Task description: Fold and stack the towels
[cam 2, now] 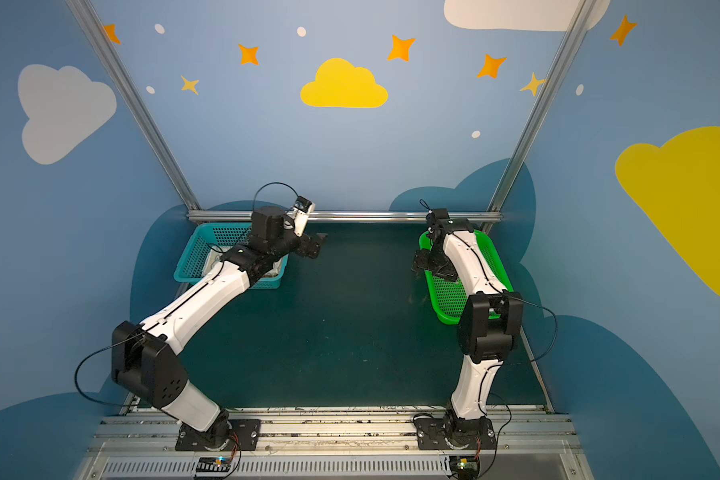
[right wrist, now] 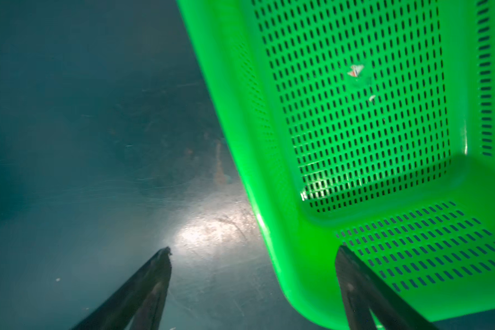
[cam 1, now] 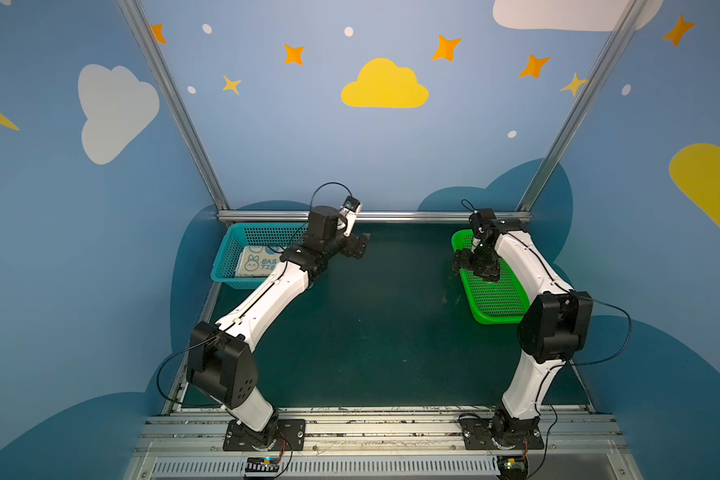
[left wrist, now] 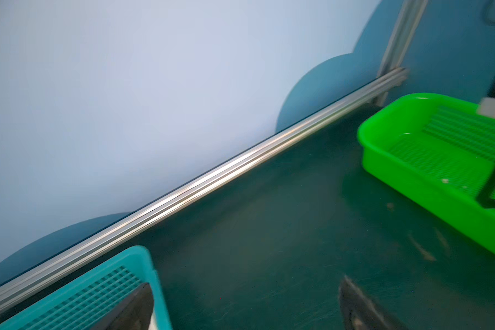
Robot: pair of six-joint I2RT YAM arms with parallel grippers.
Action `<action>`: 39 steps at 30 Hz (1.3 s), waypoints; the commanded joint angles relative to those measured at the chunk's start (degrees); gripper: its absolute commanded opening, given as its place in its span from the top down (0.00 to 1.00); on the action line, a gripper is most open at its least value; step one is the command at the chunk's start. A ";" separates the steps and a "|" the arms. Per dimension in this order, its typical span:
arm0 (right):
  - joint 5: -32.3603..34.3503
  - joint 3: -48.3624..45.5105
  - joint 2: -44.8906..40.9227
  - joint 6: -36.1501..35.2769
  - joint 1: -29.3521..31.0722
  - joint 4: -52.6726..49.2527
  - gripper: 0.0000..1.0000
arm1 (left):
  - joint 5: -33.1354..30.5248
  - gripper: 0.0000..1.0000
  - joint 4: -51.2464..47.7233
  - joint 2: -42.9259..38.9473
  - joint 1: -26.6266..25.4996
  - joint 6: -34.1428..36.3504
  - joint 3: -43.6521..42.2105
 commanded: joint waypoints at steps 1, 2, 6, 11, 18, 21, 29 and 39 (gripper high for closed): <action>0.51 1.46 3.75 -0.10 -0.52 -2.10 0.16 | 1.53 0.00 4.74 2.35 -5.41 -2.12 -0.98; 1.59 1.81 4.83 0.02 -0.56 -2.57 0.18 | 1.64 0.00 5.04 3.02 -7.16 -1.89 -0.94; 2.35 0.76 7.66 0.01 -0.47 -2.25 0.31 | 0.42 0.00 5.94 5.66 -13.00 -2.13 -1.49; 0.35 -1.29 8.66 -0.58 0.64 0.36 0.59 | -3.22 0.00 4.75 7.67 -15.84 0.05 -1.33; -0.80 4.11 11.63 -0.12 6.37 -1.02 0.95 | -10.02 0.00 3.07 5.03 -15.51 2.69 -2.09; -1.61 9.70 14.40 1.82 10.67 -3.11 1.00 | -10.61 0.00 3.11 2.58 -15.21 2.38 -4.50; -5.21 33.63 26.85 5.48 21.94 -11.21 1.00 | -13.70 0.00 2.37 -5.93 -12.62 -1.17 -12.86; -17.71 41.27 32.78 14.78 27.37 -0.03 1.00 | -13.39 0.00 1.14 -14.86 -8.09 -3.07 -20.84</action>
